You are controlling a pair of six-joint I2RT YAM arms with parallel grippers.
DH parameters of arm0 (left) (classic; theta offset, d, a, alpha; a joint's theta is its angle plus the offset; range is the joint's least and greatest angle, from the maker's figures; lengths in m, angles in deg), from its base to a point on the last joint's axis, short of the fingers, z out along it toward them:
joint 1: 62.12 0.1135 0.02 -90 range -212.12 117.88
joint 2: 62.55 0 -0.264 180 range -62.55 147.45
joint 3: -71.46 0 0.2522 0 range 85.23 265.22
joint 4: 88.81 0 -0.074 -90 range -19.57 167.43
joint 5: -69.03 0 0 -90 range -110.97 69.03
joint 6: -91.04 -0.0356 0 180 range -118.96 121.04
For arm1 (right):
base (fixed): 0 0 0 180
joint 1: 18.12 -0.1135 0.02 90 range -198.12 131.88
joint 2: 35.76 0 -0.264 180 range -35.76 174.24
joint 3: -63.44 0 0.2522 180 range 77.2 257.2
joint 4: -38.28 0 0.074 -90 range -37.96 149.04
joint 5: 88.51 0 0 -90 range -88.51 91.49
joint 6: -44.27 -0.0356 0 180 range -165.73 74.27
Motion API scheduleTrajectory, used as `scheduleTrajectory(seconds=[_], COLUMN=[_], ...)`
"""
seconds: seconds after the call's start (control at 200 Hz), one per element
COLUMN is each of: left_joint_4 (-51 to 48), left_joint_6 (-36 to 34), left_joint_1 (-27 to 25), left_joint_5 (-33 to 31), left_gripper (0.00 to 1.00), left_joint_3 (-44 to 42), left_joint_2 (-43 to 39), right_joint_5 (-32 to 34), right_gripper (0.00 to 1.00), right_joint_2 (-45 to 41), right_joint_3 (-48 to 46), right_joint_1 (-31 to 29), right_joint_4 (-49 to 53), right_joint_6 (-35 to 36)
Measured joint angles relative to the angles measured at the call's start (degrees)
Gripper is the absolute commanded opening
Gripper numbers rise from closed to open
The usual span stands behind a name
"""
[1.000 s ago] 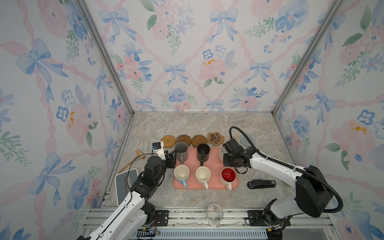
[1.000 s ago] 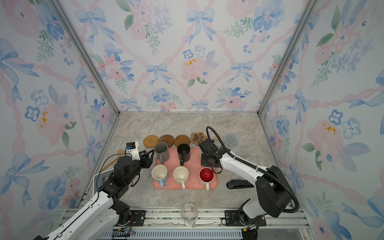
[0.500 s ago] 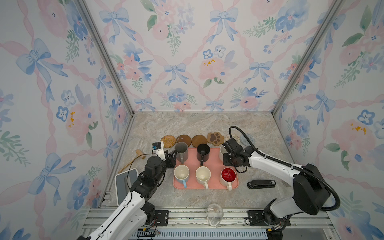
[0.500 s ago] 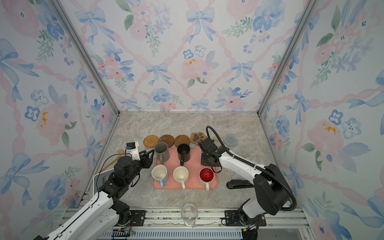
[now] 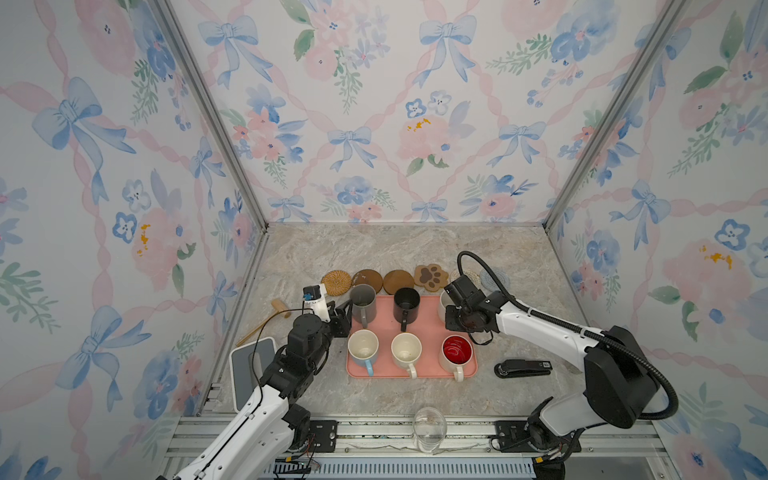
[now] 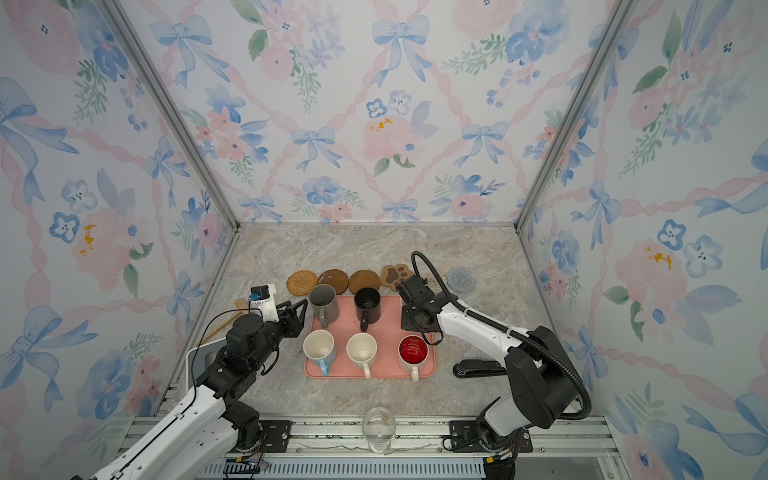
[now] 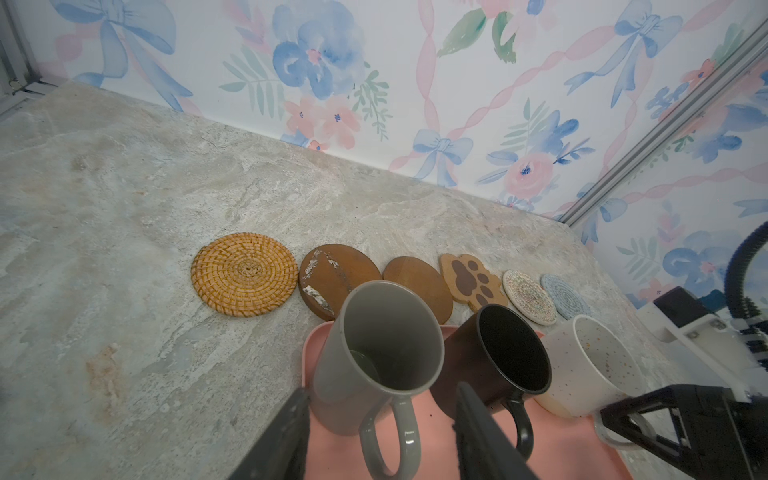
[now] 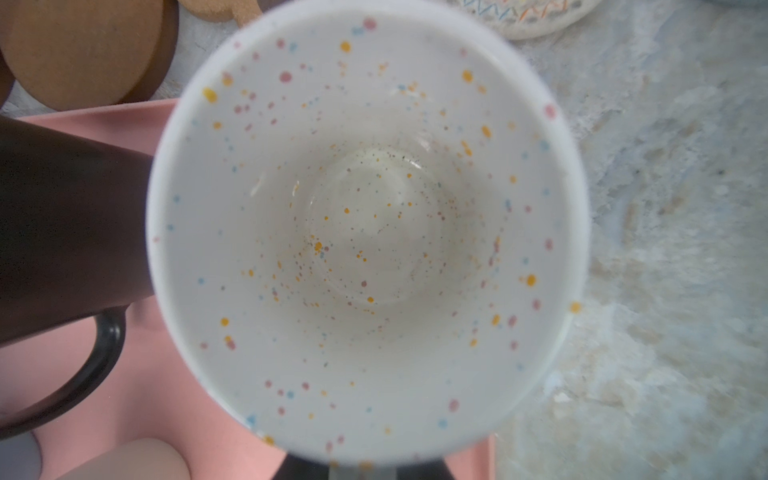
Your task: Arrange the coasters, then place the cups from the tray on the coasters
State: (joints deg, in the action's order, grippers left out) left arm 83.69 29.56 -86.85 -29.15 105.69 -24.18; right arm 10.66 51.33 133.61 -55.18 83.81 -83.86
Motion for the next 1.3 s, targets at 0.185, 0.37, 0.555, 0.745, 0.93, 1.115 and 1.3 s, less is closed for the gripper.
scheduleTrajectory(seconds=[0.185, 0.37, 0.555, 0.745, 0.93, 1.115, 1.3], left_joint_4=[0.0, 0.0, 0.0, 0.0, 0.0, 0.0, 0.0], left_joint_6=[0.0, 0.0, 0.0, 0.0, 0.0, 0.0, 0.0], left_joint_1=[0.0, 0.0, 0.0, 0.0, 0.0, 0.0, 0.0], left_joint_5=[0.0, -0.2, -0.4, -0.4, -0.4, -0.4, -0.4], left_gripper=[0.52, 0.52, 0.52, 0.52, 0.52, 0.52, 0.52], left_joint_3=[0.0, 0.0, 0.0, -0.1, -0.1, -0.1, -0.1], left_joint_2=[0.0, 0.0, 0.0, 0.0, -0.2, -0.3, -0.3], right_joint_5=[0.0, 0.5, 2.1, 4.3, 5.4, 5.6, 5.6], right_gripper=[0.05, 0.00, 0.00, 0.00, 0.00, 0.00, 0.00], right_joint_2=[0.3, 1.0, 1.0, 0.9, 0.3, -0.4, -0.8], right_joint_3=[0.3, 1.2, 1.4, 1.4, 1.4, 1.4, 1.4], right_joint_1=[0.0, 0.1, -0.2, -0.9, -1.0, -1.0, -1.0], right_joint_4=[0.1, 0.7, 1.0, 1.6, 1.9, 2.0, 2.1], right_joint_6=[0.0, 0.1, 0.9, 1.3, 2.4, 3.1, 3.4])
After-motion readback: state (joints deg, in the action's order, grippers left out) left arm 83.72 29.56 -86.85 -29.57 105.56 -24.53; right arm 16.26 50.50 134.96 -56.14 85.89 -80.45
